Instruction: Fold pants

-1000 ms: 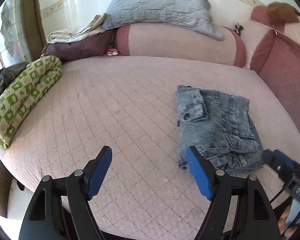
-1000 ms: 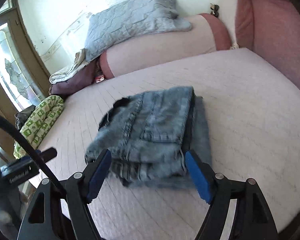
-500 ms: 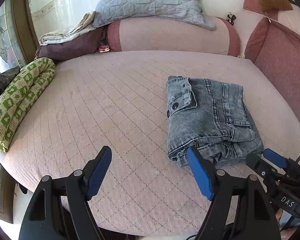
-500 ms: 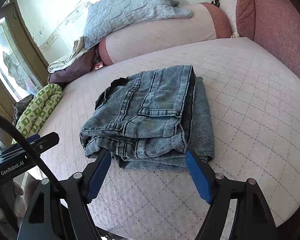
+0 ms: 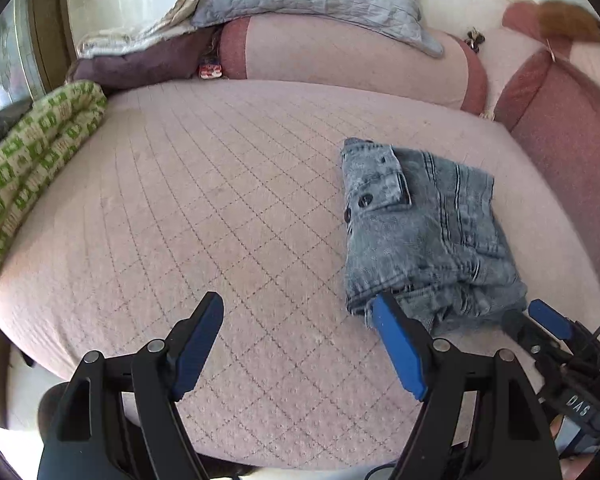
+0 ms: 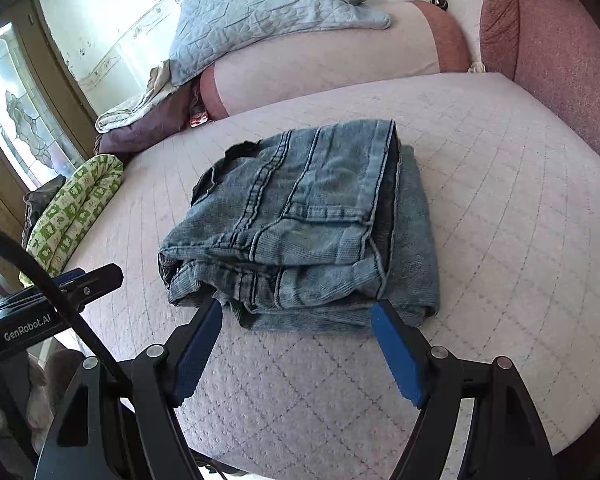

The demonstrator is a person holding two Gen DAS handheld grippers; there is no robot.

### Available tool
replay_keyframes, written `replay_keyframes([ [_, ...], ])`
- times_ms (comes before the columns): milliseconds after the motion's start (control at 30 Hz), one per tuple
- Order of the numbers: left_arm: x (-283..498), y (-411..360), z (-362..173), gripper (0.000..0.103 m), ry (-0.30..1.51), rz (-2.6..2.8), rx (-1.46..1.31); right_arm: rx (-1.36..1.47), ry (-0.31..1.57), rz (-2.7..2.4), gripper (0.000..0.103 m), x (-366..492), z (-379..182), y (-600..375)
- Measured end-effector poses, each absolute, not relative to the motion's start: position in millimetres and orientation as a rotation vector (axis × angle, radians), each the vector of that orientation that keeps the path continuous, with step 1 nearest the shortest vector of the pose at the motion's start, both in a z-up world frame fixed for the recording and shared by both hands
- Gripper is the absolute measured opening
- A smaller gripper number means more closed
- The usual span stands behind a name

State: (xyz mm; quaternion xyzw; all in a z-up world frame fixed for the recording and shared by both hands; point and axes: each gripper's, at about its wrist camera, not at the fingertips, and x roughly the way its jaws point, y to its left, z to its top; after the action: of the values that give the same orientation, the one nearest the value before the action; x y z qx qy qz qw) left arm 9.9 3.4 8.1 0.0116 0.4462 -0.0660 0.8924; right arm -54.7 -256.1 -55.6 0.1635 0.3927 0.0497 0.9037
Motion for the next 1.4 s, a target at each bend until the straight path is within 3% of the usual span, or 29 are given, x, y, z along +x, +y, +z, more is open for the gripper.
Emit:
replay_keyframes([
  [233,64,23,9,0.078,0.937,-0.255,-0.142,0.42,0.744,0.07,0.089,-41,-31,-315],
  [400,116,5,-27,0.078,1.042,-0.392,-0.23,0.525,0.85,0.106,0.089,13,-64,-352],
  [633,160,-8,-63,0.083,1.135,-0.579,-0.392,0.9,0.909,0.241,0.089,61,-119,-387],
  [800,168,-31,-79,0.091,1.152,-0.616,-0.374,0.794,0.926,0.253,0.097,87,-116,-362],
  [833,167,-40,-77,0.091,1.152,-0.605,-0.327,0.753,0.936,0.244,0.097,91,-116,-355],
  [867,165,-51,-73,0.077,1.153,-0.608,-0.276,0.71,0.944,0.24,0.097,95,-116,-348],
  [900,163,-56,-71,0.063,1.159,-0.617,-0.265,0.658,0.957,0.226,0.092,97,-114,-340],
  [933,159,-60,-63,0.061,1.15,-0.585,-0.233,0.638,0.96,0.215,0.084,98,-111,-338],
  [967,156,-62,-56,0.057,1.136,-0.586,-0.224,0.627,0.96,0.219,0.059,98,-107,-335],
  [1000,154,-63,-50,0.053,1.122,-0.59,-0.22,0.629,0.957,0.237,0.044,98,-101,-334],
  [1067,150,-62,-34,0.053,1.099,-0.592,-0.223,0.59,0.933,0.253,0.037,98,-85,-328],
  [1233,168,-48,-2,0.053,1.021,-0.538,-0.184,0.527,0.875,0.301,0.034,121,-53,-309],
  [1400,208,-37,-23,0.059,1.053,-0.376,-0.076,0.528,0.909,0.276,0.039,168,-64,-303],
])
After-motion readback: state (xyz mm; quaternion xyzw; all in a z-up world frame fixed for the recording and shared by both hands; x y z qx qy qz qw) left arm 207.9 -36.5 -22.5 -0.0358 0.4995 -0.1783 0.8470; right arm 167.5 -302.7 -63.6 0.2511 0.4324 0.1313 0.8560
